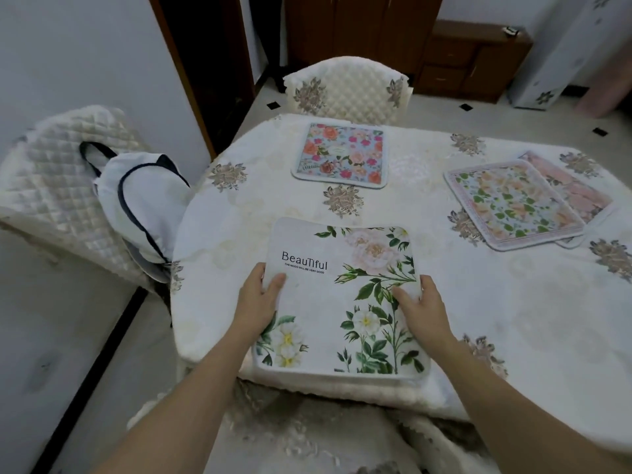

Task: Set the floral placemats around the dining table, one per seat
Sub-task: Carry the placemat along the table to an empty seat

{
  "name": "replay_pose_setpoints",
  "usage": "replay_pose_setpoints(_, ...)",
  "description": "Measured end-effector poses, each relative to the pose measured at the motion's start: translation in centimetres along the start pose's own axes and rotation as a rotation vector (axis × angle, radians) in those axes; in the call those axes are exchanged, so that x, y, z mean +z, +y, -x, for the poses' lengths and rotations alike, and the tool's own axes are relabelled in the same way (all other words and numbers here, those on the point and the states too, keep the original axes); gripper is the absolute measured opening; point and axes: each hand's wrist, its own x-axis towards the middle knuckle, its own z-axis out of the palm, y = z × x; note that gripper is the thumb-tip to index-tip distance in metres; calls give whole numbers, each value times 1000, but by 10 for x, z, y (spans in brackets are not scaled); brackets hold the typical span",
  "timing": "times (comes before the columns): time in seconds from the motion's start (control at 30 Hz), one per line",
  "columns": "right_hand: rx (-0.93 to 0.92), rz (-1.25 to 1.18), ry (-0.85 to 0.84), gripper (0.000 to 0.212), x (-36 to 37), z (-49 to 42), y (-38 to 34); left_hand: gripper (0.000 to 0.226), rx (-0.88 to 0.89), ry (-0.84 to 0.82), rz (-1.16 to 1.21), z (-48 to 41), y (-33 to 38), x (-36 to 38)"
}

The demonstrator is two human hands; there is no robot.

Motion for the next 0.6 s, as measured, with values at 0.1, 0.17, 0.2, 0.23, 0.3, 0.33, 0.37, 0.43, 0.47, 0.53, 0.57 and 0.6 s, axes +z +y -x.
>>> replay_pose_setpoints(0.1,21,16,13,31,31,-5,-2,14,-8,-40,-31,-26,-17,-16)
replay_pose_setpoints(0.17,47,34,23,31,45,-6,3,14,-10,-66,-63,-38,-29,-18)
replay_pose_setpoints(0.2,65,47,28,30,50,-7,6,15,-16,-81,-76,-43,-35,-17)
replay_pose_setpoints(0.23,88,54,37,29,54,-8,12,15,-25,-99,-91,-47,-41,-17)
replay_pose_setpoints(0.3,131,85,51,29,62,-9,20,14,-34,-131,-120,-53,-50,-16)
replay_pose_setpoints(0.33,145,97,56,28,66,-10,22,14,-38,-143,-132,-57,-54,-16)
replay_pose_setpoints(0.37,156,100,62,27,70,-12,25,12,-45,-151,-143,-60,-57,-16)
replay_pose_setpoints(0.43,181,101,73,24,78,-13,28,11,-59,-158,-156,-65,-62,-17)
replay_pose_setpoints(0.47,195,105,79,22,80,-13,28,12,-65,-161,-165,-68,-65,-18)
replay_pose_setpoints(0.53,214,129,83,22,85,-14,31,15,-77,-165,-215,-71,-72,-19)
replay_pose_setpoints(0.57,224,149,80,22,86,-15,32,18,-88,-170,-253,-73,-74,-20)
replay_pose_setpoints(0.6,236,170,76,23,86,-16,32,22,-103,-178,-294,-74,-76,-20)
